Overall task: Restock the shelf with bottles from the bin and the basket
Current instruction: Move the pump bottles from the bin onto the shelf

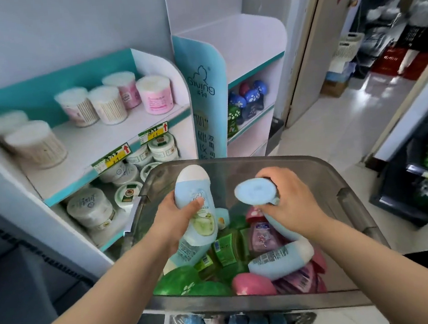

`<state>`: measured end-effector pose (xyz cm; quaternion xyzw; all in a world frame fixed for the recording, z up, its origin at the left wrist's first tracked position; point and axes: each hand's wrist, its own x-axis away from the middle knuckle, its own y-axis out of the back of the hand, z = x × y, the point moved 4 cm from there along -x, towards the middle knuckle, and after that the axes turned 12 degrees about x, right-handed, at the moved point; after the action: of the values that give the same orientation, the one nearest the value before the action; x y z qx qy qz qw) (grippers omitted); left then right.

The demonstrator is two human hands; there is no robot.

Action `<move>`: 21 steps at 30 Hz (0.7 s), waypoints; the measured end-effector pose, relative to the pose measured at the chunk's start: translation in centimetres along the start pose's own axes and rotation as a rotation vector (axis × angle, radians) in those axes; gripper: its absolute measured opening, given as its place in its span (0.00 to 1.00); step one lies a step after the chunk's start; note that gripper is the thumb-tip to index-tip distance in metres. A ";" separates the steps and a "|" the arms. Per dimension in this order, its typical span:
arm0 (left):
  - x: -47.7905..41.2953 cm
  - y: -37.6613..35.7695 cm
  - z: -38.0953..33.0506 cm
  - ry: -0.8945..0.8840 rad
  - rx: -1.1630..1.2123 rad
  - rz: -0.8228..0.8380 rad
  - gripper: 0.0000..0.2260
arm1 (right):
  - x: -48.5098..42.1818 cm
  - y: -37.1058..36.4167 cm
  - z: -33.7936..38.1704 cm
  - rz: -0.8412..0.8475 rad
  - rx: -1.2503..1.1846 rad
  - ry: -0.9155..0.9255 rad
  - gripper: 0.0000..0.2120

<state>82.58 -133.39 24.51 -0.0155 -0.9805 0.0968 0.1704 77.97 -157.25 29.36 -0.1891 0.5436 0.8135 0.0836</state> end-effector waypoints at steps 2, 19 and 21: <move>0.1 -0.7 -0.2 0.029 0.081 0.060 0.20 | 0.5 1.2 2.4 -0.187 -0.032 0.125 0.25; 11.5 5.0 -4.0 -0.222 0.546 0.037 0.37 | 2.9 2.1 15.4 0.104 -0.496 0.457 0.30; 13.4 5.9 -4.0 -0.268 0.553 -0.021 0.33 | 3.6 3.0 16.9 0.235 -0.711 0.352 0.26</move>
<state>71.33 -126.02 31.49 0.0543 -0.9308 0.3593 0.0382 70.01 -143.18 36.14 -0.2792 0.2525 0.9099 -0.1746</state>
